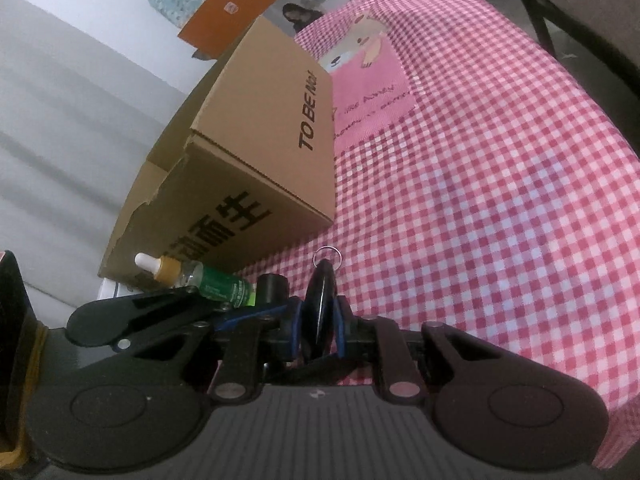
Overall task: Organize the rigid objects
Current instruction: 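Carry the black oval object into the cardboard box and open the right tool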
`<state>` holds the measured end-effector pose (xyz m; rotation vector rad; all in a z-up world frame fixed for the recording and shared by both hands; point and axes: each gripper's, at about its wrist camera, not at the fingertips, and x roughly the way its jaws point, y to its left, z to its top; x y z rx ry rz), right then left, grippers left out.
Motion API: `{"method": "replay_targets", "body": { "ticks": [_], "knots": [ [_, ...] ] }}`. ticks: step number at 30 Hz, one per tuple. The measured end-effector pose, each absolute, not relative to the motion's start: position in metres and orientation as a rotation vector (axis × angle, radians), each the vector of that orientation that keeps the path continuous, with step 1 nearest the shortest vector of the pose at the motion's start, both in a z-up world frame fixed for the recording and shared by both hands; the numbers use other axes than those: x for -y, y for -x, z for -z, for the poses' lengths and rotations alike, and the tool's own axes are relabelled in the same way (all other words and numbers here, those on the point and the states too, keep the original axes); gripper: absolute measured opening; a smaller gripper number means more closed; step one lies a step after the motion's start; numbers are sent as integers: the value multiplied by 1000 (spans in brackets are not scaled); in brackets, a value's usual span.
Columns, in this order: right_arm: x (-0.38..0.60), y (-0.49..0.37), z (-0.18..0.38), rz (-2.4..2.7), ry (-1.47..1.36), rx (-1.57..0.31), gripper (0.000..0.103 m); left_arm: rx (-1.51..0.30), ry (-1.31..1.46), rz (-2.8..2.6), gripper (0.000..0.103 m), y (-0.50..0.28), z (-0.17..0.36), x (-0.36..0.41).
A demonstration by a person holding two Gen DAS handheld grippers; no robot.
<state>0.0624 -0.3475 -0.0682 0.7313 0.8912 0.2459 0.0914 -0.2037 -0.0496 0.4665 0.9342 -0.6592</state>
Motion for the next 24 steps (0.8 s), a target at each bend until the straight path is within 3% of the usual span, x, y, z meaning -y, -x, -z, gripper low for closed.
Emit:
{"method": "replay_targets", "body": {
  "ticks": [13,24],
  "knots": [
    [337,-40,29,-208,-669,-801,16,-810,-430,681,36,-72,15,195],
    [295,-23,-54,-268,-499,-630,16,-584,-377,584,37,-49,-50,158]
  ]
}}
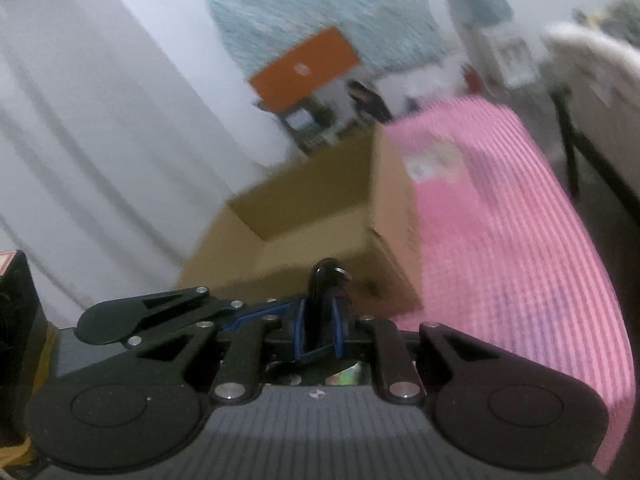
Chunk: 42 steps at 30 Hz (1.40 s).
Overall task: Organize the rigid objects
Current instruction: 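Carry the black oval object into the cardboard box and open the right tool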
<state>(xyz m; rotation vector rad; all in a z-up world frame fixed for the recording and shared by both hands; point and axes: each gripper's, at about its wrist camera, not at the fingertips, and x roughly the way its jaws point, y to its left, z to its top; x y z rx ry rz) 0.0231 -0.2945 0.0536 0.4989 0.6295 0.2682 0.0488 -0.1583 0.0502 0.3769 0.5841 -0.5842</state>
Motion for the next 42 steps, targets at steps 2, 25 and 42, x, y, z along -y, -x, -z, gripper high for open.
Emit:
{"method": "replay_targets", "body": {
  "ticks": [2,25,42],
  "knots": [
    [282,-31,-69,-313,-459,-598,16,-563,-360,539,37,-54,-62,146],
    [183,-325,7,-543,-624,-1027,15,-923,-314,152,50,-256,-26,25],
    [229,-242,-52,-535,-601,-864,25,-711,-171,261,72,-174,-95,7]
  ]
}}
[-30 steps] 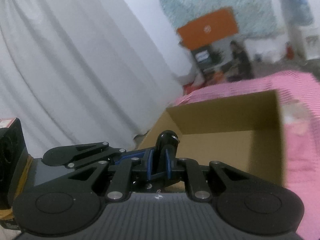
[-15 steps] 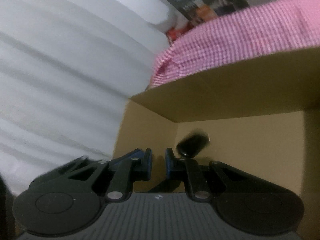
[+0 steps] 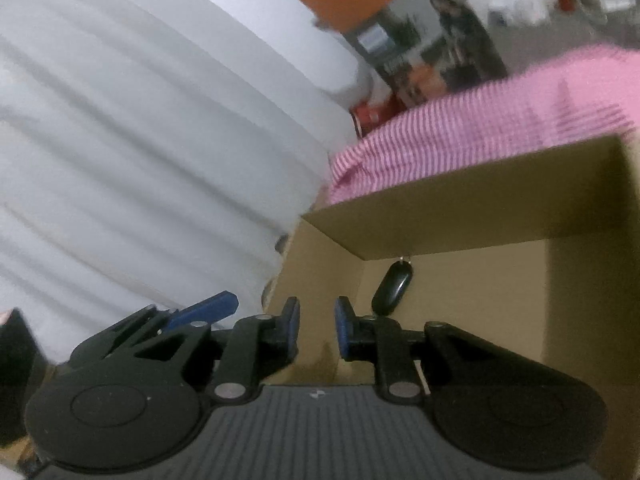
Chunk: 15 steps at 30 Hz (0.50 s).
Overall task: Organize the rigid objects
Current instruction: 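Carry the black oval object into the cardboard box and open the right tool, then grasp the black tube upright with the right tool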
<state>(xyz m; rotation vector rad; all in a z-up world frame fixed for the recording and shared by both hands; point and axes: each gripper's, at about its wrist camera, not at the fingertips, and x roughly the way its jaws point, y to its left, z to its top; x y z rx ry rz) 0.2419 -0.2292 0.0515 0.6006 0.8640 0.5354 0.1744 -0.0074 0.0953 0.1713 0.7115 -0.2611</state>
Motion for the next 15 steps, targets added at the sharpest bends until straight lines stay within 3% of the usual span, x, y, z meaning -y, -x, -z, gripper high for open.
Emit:
{"method": "replay_targets", "body": {
  "ticks": [2,3,8,15],
  "knots": [
    [241,-213,-65,-522,-590,-813,43,-684,-136,311,76,-159,-101,8],
    [247,-199,-71,-513,-583,-785,56,-667,-112,343,78,-149,-103,9],
    [274,-118,-87,-453,-542,-672,58,-593,-48,474,92,-104,-100,20],
    [315,-30,-50,-323,-591,-681,58,-680,-104,610,92,-76,-49,65]
  ]
}}
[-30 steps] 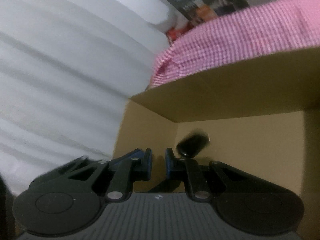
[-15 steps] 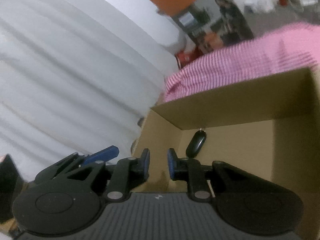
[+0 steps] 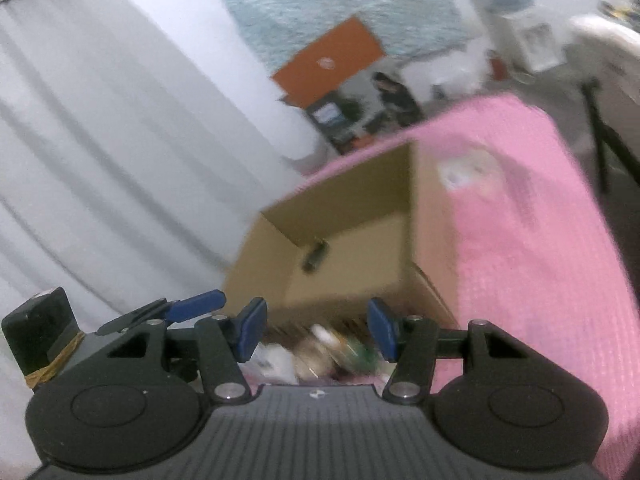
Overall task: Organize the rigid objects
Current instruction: 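Grasp the black tube upright with the right tool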
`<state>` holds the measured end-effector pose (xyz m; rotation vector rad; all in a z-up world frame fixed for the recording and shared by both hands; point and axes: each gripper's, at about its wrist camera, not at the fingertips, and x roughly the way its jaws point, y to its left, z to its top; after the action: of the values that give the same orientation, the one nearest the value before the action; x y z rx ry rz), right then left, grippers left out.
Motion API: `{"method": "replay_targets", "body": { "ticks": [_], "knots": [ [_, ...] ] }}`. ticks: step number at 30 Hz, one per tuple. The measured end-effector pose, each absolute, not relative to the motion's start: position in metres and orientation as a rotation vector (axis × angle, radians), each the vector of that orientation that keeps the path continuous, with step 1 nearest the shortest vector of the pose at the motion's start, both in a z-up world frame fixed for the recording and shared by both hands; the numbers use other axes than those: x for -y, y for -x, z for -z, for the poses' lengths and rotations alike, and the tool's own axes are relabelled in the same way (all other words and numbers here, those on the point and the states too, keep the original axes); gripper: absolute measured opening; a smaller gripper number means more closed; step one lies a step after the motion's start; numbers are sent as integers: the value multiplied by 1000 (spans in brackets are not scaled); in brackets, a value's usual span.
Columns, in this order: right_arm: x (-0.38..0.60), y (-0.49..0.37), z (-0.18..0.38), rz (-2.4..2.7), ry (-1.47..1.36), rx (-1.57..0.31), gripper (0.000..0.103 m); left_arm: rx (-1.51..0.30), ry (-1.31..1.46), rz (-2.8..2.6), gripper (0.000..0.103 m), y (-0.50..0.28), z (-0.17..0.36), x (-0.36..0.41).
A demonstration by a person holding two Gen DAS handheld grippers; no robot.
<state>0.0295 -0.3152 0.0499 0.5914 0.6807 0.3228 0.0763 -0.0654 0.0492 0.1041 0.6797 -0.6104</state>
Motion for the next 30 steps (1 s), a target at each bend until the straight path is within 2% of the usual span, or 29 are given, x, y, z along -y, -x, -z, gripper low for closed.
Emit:
{"method": "replay_targets", "body": {
  "ticks": [5,11,19,30],
  "knots": [
    [322,-18,0,-252,-643,-773,57,-782,-203,688,79,-73,-6,104],
    [315,-29,36,-245,-624,-849,47,-896,-244,719,64,-84,22,125],
    [301,-61,54,-317,-569,-921,30,-983,-271,712,54,-92,42,144],
    [308,-76,84,-330,-617,-994,24,-1041,-257,758,44,-107,59,151]
  ]
}}
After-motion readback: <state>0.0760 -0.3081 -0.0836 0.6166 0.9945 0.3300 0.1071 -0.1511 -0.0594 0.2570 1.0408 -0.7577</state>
